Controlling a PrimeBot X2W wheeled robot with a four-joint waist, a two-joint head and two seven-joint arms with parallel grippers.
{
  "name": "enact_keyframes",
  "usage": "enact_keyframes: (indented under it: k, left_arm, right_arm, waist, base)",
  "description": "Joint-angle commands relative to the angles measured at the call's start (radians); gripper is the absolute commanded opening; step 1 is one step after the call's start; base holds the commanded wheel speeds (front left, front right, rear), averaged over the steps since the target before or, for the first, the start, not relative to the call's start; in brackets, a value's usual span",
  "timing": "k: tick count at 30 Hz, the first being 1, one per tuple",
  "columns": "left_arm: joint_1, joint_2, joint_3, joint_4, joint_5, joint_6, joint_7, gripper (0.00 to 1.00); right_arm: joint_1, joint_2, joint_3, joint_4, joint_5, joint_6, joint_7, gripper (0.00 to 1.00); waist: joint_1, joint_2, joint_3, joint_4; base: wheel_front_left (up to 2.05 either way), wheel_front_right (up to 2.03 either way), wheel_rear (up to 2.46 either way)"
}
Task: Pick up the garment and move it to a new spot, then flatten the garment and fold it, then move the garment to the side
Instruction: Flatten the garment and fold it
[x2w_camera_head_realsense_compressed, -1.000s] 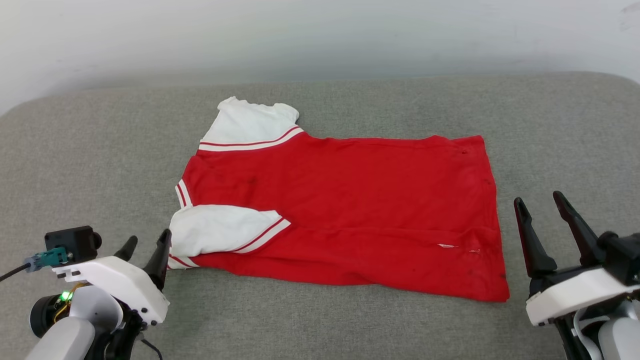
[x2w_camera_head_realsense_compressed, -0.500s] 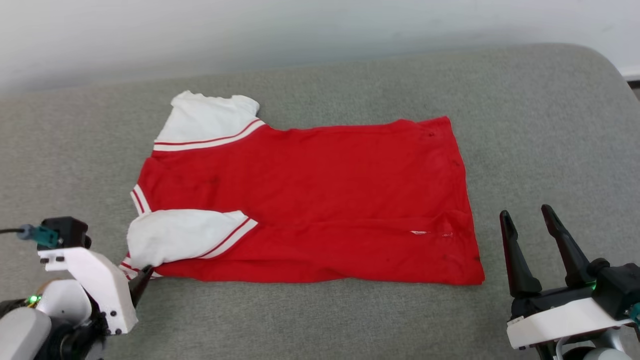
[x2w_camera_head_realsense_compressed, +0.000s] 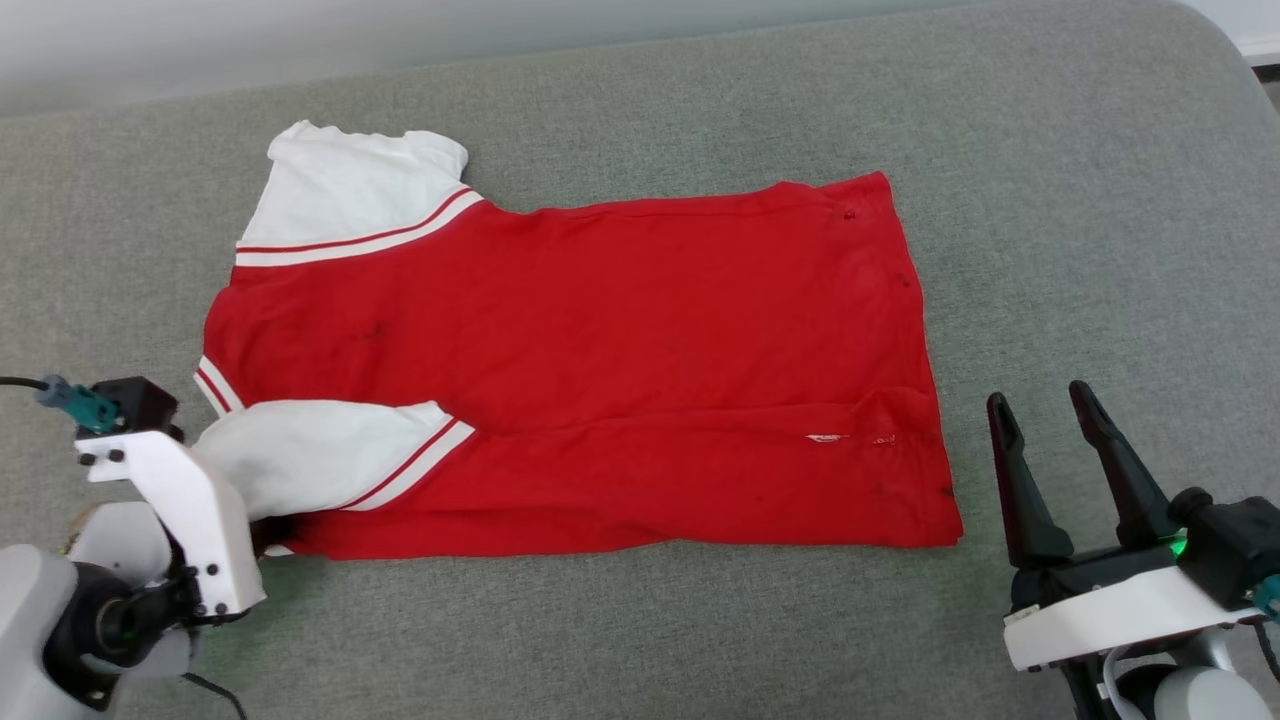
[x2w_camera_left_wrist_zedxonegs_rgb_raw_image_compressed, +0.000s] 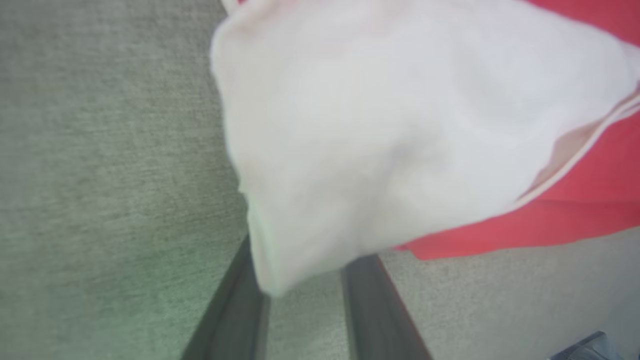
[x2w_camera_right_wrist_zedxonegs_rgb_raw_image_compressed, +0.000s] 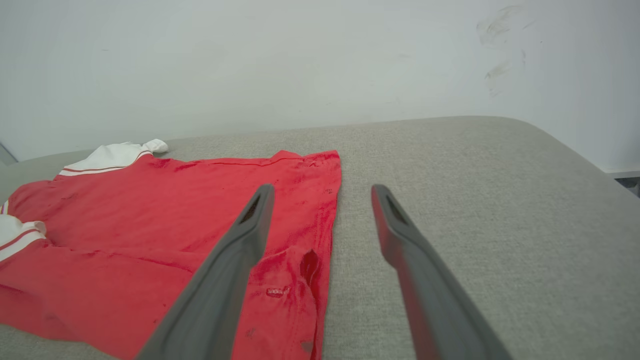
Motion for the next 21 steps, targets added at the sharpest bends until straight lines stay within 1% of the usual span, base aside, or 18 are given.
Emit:
enact_keyframes:
  k: [1,5,8,11,15,18,21]
  left_arm:
    - [0.072,-0.07,-0.069,0.033,-0.022,-0.011,0.039,0.0]
    - [0.07,-0.073,-0.054,0.014,-0.012,-0.023,-0.007,0.0]
    - [0.057,-0.067,-0.033,-0.014,0.006,-0.025,-0.054,0.0]
    - [0.057,-0.057,-0.018,-0.057,0.023,-0.022,-0.093,0.0]
    - [0.062,-0.044,-0.012,-0.132,0.05,-0.007,-0.125,0.0]
    - [0.065,-0.039,-0.009,-0.182,0.069,0.004,-0.144,0.0]
    - [0.06,-0.042,-0.013,-0.221,0.083,0.01,-0.153,0.0]
  right_arm:
    - [-0.011,-0.009,-0.006,-0.003,0.016,-0.001,0.01,1.0]
    - [-0.01,-0.034,-0.018,-0.007,0.065,-0.001,0.069,1.0]
    - [-0.013,-0.067,-0.027,-0.004,0.117,-0.001,0.163,1.0]
    - [-0.015,-0.114,-0.039,0.004,0.168,-0.001,0.308,1.0]
    - [0.003,-0.171,-0.045,0.002,0.223,-0.001,0.569,1.0]
    - [0.001,-0.185,-0.059,-0.018,0.264,-0.001,0.73,1.0]
    - [-0.021,-0.184,-0.057,-0.029,0.279,-0.001,0.83,1.0]
  waist:
    - [0.0001,0.0,-0.004,0.004]
    - [0.0001,0.0,-0.021,0.02]
    - [0.0001,0.0,-0.035,0.036]
    - [0.0001,0.0,-0.045,0.055]
    - [0.0001,0.0,-0.045,0.087]
    - [0.0001,0.0,-0.034,0.114]
    - [0.0001,0.0,-0.017,0.139]
  base:
    - [0.0,0.0,0.0]
    - [0.0,0.0,0.0]
    - [0.0,0.0,0.0]
    - [0.0,0.0,0.0]
    - [0.0,0.0,0.0]
    - [0.0,0.0,0.0]
    - [0.0,0.0,0.0]
